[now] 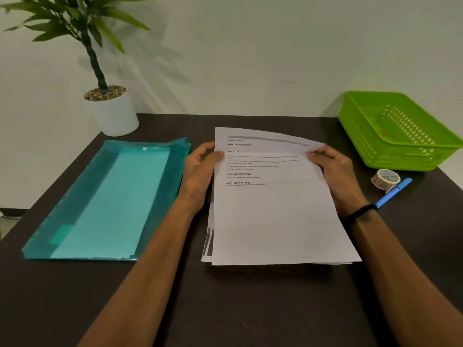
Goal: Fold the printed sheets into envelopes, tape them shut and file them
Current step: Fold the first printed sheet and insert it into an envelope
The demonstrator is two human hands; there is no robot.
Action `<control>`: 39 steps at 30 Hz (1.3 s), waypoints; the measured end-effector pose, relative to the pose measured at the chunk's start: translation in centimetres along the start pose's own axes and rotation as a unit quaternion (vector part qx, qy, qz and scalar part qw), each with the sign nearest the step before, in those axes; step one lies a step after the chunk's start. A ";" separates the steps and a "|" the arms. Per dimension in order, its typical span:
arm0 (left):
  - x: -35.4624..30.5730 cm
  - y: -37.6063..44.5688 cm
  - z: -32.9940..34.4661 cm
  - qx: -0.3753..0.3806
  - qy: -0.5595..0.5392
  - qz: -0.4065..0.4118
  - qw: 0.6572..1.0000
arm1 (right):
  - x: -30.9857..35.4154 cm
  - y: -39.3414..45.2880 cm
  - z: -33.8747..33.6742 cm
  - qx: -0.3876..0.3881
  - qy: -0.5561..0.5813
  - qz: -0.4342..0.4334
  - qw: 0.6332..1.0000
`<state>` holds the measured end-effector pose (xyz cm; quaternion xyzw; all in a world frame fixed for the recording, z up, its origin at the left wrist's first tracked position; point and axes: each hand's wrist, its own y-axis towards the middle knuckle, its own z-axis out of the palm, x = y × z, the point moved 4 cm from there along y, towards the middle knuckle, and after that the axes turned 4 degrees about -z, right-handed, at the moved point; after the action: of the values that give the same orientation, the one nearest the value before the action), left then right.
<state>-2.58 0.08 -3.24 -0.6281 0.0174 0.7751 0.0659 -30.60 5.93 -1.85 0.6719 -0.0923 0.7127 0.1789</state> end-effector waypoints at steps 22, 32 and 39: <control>-3.1 -1.4 0.7 -0.099 0.450 0.318 0.829 | -0.6 0.1 0.4 0.053 -0.058 -0.093 0.993; -1.6 -3.1 5.0 -0.066 0.569 0.362 0.735 | 0.9 -0.9 2.4 0.082 -0.229 -0.213 0.946; -1.9 -4.3 5.8 -0.072 0.532 0.435 0.723 | 2.3 -3.2 4.8 0.058 -0.449 -0.501 0.737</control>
<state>-7.30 4.79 0.06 -0.8633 0.2656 0.2565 -0.3440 -24.98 7.38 0.45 0.8721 0.2295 0.1394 0.4091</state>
